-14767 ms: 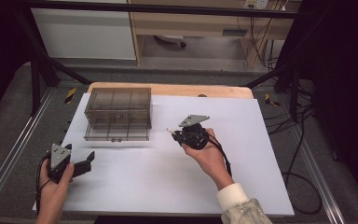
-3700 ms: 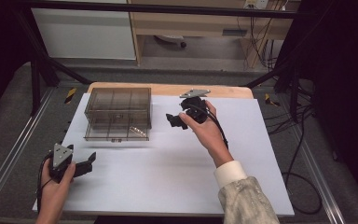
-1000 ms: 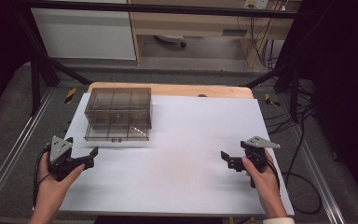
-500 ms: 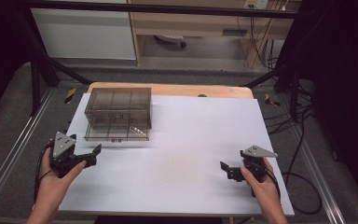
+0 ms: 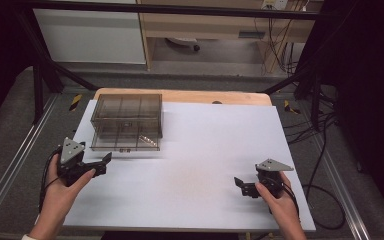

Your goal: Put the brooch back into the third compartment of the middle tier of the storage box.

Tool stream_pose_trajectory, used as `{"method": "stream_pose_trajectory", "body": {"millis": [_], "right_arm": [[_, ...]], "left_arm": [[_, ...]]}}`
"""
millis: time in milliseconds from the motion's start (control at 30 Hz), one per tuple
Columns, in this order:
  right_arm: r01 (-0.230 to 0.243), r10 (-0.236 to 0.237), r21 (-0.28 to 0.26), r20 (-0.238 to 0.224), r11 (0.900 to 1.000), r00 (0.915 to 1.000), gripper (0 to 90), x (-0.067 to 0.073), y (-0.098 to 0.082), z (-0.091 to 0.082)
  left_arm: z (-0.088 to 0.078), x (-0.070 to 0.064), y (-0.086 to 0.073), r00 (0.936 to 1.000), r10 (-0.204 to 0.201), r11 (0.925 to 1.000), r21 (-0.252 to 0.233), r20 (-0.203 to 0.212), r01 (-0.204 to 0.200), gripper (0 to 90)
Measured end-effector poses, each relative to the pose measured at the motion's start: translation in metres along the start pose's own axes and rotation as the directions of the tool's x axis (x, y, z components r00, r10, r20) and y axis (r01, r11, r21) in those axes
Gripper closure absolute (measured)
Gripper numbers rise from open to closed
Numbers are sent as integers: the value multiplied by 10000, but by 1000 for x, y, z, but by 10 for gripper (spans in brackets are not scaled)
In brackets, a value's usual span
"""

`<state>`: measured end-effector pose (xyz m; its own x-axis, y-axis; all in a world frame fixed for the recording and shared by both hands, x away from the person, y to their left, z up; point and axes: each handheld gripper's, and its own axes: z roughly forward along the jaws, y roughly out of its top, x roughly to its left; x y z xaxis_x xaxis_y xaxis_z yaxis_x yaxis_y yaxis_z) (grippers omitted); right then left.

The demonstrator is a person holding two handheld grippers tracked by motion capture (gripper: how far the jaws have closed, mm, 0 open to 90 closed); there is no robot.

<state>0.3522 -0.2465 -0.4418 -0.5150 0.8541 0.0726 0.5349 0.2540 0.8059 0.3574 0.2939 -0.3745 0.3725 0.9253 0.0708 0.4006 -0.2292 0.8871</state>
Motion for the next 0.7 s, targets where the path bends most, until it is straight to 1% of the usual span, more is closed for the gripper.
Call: {"method": "stream_pose_trajectory", "body": {"millis": [100, 167, 233, 267, 333, 400, 467, 567, 667, 700], "right_arm": [[-40, 40, 58, -25, 10000, 10000, 33, 1, 0, 1], [27, -27, 82, -25, 10000, 10000, 33, 1, -1, 1], [79, -78, 92, -38, 9999, 10000, 33, 2, -1, 2], [88, -88, 116, -29, 9999, 10000, 33, 2, -1, 2], [144, -144, 171, -9, 9998, 9999, 33, 1, -1, 3], [204, -205, 207, 41, 9996, 9998, 33, 1, -1, 3], [180, -181, 209, 49, 9996, 9998, 33, 1, -1, 3], [195, -197, 218, 59, 9996, 9998, 33, 1, -2, 4], [164, -165, 251, 18, 9995, 9999, 34, 1, -2, 4], [183, -183, 267, 10, 9995, 9998, 34, 1, -2, 4]], "left_arm": [[1, -1, 3, 9999, -53, 10000, 55, 137, 52, 69], [2, -3, 5, 9997, -54, 9999, 107, 255, 52, 78], [3, -3, 6, 9992, -107, 9999, 138, 382, 102, 103], [3, -4, 7, 9989, -141, 9998, 157, 444, 134, 131], [5, -6, 7, 9983, -68, 9993, 369, 584, 46, 166], [6, -8, 7, 9972, -104, 9982, 598, 742, 59, 188], [7, -10, 6, 9962, -83, 9973, 741, 862, 19, 236], [10, -13, 4, 9962, -35, 9969, 789, 874, -34, 297], [12, -16, 2, 9964, -82, 9973, 733, 842, 20, 381], [13, -17, 1, 9965, -66, 9972, 745, 831, 4, 427]]}}
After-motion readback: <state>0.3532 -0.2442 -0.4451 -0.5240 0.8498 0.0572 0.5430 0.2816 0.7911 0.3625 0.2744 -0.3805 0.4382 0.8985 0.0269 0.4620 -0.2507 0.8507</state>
